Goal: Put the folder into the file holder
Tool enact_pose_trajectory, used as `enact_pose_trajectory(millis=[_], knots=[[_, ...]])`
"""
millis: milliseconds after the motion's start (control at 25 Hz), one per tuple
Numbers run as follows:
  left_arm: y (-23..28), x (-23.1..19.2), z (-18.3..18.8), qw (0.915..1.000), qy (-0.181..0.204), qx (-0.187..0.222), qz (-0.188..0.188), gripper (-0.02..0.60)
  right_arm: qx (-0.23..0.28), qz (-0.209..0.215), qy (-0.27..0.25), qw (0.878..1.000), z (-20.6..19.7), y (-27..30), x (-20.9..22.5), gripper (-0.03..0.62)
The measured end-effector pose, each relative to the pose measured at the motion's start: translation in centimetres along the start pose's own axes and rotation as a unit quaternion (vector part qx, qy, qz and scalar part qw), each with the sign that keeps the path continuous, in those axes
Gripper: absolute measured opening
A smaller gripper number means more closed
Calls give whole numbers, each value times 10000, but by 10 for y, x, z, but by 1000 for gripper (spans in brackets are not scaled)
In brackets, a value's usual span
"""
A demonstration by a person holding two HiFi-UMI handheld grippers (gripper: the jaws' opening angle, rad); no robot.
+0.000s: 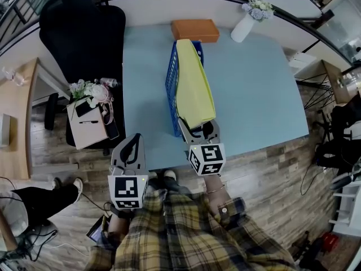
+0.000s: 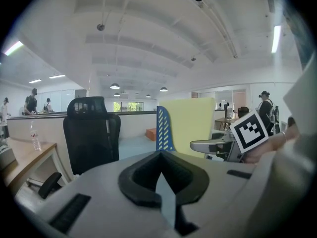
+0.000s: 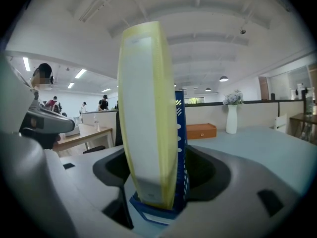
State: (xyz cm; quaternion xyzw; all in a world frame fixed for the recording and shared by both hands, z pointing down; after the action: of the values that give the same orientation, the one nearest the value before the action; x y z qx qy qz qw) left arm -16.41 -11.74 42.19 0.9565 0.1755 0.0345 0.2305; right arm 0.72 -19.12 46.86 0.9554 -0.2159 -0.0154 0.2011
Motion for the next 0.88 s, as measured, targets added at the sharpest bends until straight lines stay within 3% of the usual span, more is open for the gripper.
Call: enact_pose_trajectory(millis=[880], knots=[[-41, 34, 10, 9994, 190, 272, 29, -8, 260, 433, 27, 9987, 14, -97, -2, 299]])
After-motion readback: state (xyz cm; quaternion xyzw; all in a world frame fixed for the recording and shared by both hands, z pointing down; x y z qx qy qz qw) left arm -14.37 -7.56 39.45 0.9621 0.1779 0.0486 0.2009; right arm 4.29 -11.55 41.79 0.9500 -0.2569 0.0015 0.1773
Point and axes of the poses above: the fingertips, and each gripper's own axes: y forward along the fingers, x to its right, z out of its top, the point moved 2 cm from there along -y, backward along the fingers, and after that the axes turned 7 degrees about -x, right-handed, at the moved point
